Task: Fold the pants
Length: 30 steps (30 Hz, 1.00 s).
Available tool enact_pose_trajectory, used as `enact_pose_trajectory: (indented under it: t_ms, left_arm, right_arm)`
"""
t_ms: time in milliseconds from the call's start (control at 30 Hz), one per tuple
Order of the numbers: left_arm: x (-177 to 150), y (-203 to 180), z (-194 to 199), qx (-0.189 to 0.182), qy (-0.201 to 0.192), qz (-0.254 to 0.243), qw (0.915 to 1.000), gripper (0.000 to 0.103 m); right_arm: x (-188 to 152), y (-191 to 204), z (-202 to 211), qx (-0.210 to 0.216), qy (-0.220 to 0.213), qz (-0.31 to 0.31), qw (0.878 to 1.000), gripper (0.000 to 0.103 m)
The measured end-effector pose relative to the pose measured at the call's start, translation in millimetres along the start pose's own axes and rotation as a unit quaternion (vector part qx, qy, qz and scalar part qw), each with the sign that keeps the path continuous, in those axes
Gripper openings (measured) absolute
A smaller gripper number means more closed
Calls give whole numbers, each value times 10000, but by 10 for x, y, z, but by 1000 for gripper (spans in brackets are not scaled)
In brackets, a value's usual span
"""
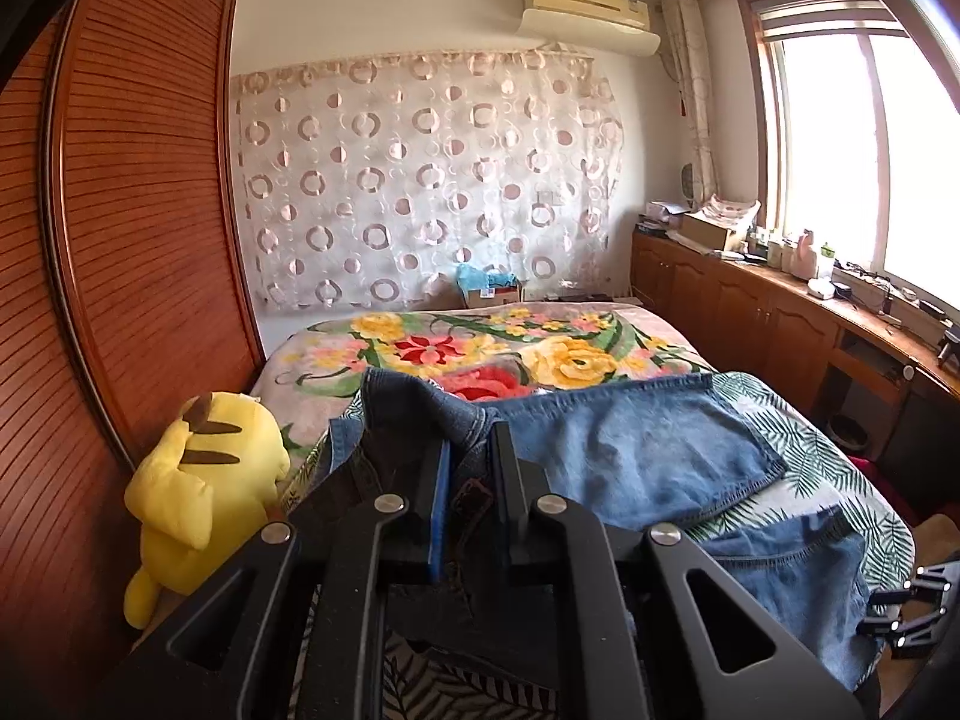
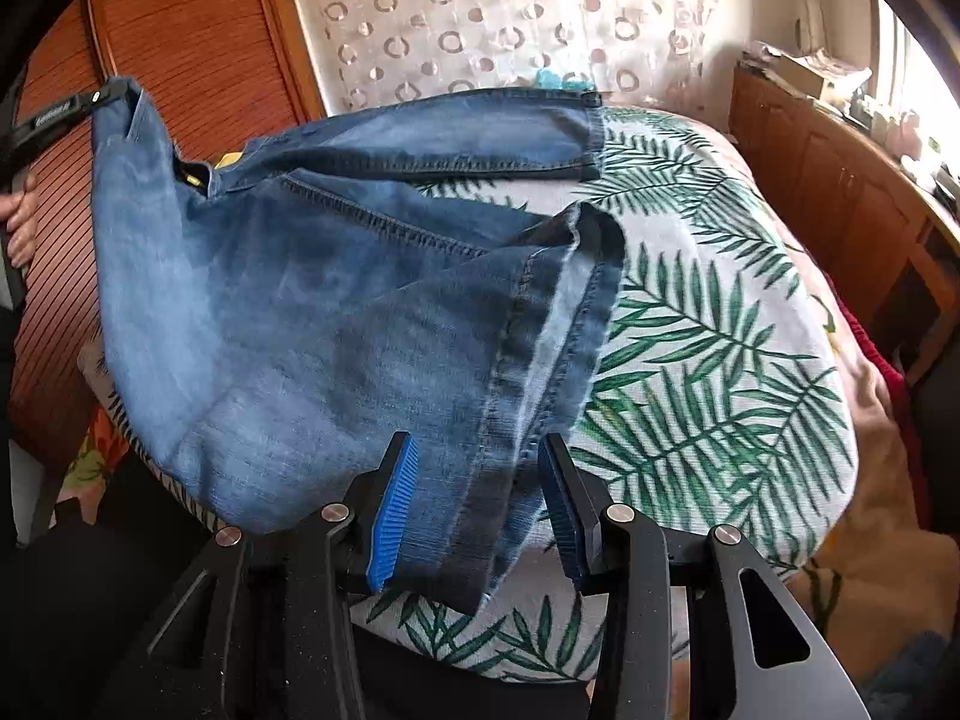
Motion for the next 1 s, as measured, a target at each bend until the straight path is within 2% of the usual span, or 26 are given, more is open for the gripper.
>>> enact_pose_trajectory:
  t_ms: [167,200,233,333,467,667,1000]
  left_arm:
    - [92,35,-124,-3,-17,-16,10000,13]
    - [103,49,-145,-10,-17,-21,10000,13]
    - [111,53,-175,-21,-13,-21,10000,13]
    - [131,43,-235,-46,-2,-19,10000,13]
    - [161,53,-290,-28,10,-13,10000,13]
    - [291,118,-470,12,40,3,10000,13]
    - [584,68,-1151,-6,306,-178,9994,12]
  right_arm:
    - [19,42,-64,-70,-48,162,9998,41]
    - [21,52,-62,-146,-58,232,9996,29]
    - [27,54,-70,-158,-54,281,9995,11]
    - [68,17,-104,-23,-30,291,9996,1]
    - [217,-63,-50,-50,-257,324,9991,0]
    - [655,-258,44,-255,-680,326,9968,0]
    - [1103,-285,-130,-81,-926,323,9951,0]
Point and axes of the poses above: each gripper's, at about its wrist camera, not at the fingertips, and z roughly against the way its jaws point, y to its left, x to its top, the point moved 2 cm from there along -z, roughly the way its jaws point, and after that the axes turned 2 degrees about -x, right-handed, at the moved point
